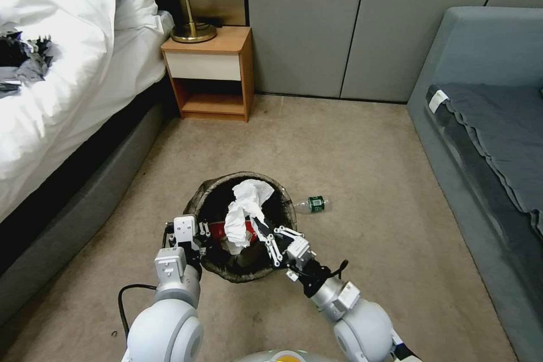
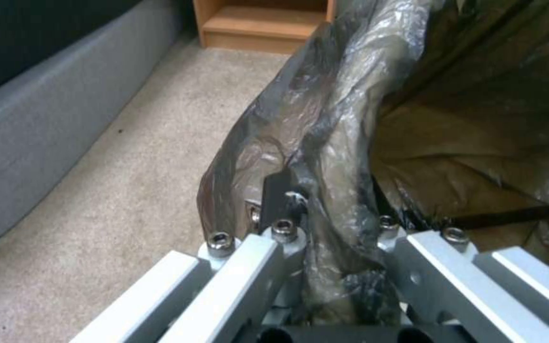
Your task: Pick up the trash bin, then pick up the garbage from the floor and place it into the trash bin.
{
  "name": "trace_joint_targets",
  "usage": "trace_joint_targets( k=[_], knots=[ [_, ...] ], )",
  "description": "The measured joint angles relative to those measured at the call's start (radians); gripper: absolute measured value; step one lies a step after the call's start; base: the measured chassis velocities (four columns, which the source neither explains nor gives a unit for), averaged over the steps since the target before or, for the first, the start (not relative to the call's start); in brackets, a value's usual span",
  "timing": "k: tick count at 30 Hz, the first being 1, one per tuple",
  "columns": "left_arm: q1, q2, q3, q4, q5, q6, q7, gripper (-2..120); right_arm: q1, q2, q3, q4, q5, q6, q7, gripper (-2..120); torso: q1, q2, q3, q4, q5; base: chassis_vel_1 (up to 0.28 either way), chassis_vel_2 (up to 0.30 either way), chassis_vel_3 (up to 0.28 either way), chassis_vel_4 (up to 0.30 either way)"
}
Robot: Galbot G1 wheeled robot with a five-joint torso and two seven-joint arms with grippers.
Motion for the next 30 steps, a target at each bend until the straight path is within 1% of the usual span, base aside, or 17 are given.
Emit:
trace_joint_targets(
  k=[3,6,8,9,11,12,15,17,18,19,20,21,25,26,27,28,30],
  knots=[
    [0.001,0.0,0.0,-0.003,-0.002,0.0,0.0,2,0.013,0.007,-0.001,-0.026,-0.009,-0.006,0.011,3,0.0,0.0,0.0,0.0,-0.0001,0.0,0.0,0.0,0.0],
    [0.0,0.002,-0.001,-0.007,-0.005,0.001,0.0,2,0.017,0.007,-0.001,-0.035,-0.013,-0.008,0.016,17,0.0,0.0,0.0,-0.0001,0.0,0.0,0.0,0.0,0.0],
    [0.0,0.003,-0.002,-0.007,-0.005,0.001,0.0,2,0.017,0.007,-0.001,-0.036,-0.013,-0.008,0.016,17,0.0,0.0,0.0,0.0,0.0,0.0,0.0,0.0,0.0],
    [0.0,0.003,-0.002,-0.007,-0.006,0.001,0.0,2,0.016,0.006,-0.001,-0.036,-0.013,-0.008,0.017,26,0.0,0.0,0.0,-0.0001,-0.0001,0.0,0.0,0.0,0.0],
    [-0.001,0.004,-0.002,-0.007,-0.007,0.001,0.0,2,0.014,0.004,0.0,-0.036,-0.014,-0.009,0.017,34,0.0,0.0,0.0,0.0,0.0,0.0,0.0,0.0,0.0],
    [-0.001,0.004,-0.002,-0.007,-0.007,0.001,0.0,2,0.014,0.004,0.0,-0.036,-0.014,-0.009,0.017,34,0.0,0.0,0.0,0.0,0.0,0.0,0.0,0.0,0.0],
    [-0.004,0.004,-0.001,-0.007,-0.008,0.001,0.0,2,0.008,0.004,-0.001,-0.035,-0.016,-0.009,0.017,47,0.0,0.0,0.0,0.0,0.0,0.0,0.0,0.0,0.0],
    [-0.005,0.004,0.0,-0.007,-0.008,0.001,0.0,2,0.008,0.004,-0.001,-0.035,-0.016,-0.009,0.017,50,0.0,0.0,0.0,0.0,0.0,0.0,0.0,0.0,0.0],
    [-0.006,0.004,0.001,-0.007,-0.008,0.002,0.0,2,0.005,0.003,-0.001,-0.034,-0.018,-0.009,0.017,58,0.0,0.0,0.0,-0.0001,-0.0001,0.0,0.0,0.0,0.0],
    [-0.006,0.004,0.001,-0.007,-0.008,0.002,0.0,2,0.005,0.003,-0.001,-0.034,-0.018,-0.009,0.017,58,0.0,0.0,0.0,-0.0001,-0.0001,0.0,0.0,0.0,0.0],
    [-0.006,0.004,0.001,-0.007,-0.008,0.002,0.0,2,0.004,0.003,-0.001,-0.033,-0.019,-0.009,0.017,63,0.0,0.0,0.0,0.0,0.0,0.0,0.0,0.0,0.0],
    [-0.006,0.004,0.002,-0.007,-0.008,0.002,0.0,2,0.002,0.002,-0.001,-0.032,-0.019,-0.009,0.017,71,0.0,0.0,0.0,0.0,0.0,0.0,0.0,0.0,0.0],
    [-0.006,0.004,0.002,-0.007,-0.008,0.002,0.0,2,0.002,0.001,-0.001,-0.031,-0.019,-0.009,0.017,73,0.0,0.0,0.0,-0.0001,0.0,0.0,0.0,0.0,0.0],
    [-0.005,0.004,0.003,-0.009,-0.008,0.002,0.0,2,-0.003,-0.002,0.0,-0.025,-0.02,-0.01,0.017,88,0.0,0.0,0.0,0.0,0.0,0.0,0.0,0.0,0.0],
    [-0.003,0.003,0.003,-0.01,-0.008,0.002,0.0,2,-0.005,-0.003,0.0,-0.021,-0.02,-0.01,0.017,92,0.0,0.0,0.0,0.0,0.0,0.0,0.0,0.0,0.0],
    [-0.003,0.003,0.003,-0.01,-0.008,0.002,0.0,2,-0.005,-0.003,0.0,-0.021,-0.02,-0.01,0.017,92,0.0,0.0,0.0,0.0,0.0,0.0,0.0,0.0,0.0],
    [-0.003,0.003,0.003,-0.01,-0.007,0.002,0.0,2,-0.014,-0.007,-0.004,-0.014,-0.023,-0.01,0.016,99,0.0,0.0,0.0,0.0,0.0,0.0,0.0,0.0,0.0]
  ],
)
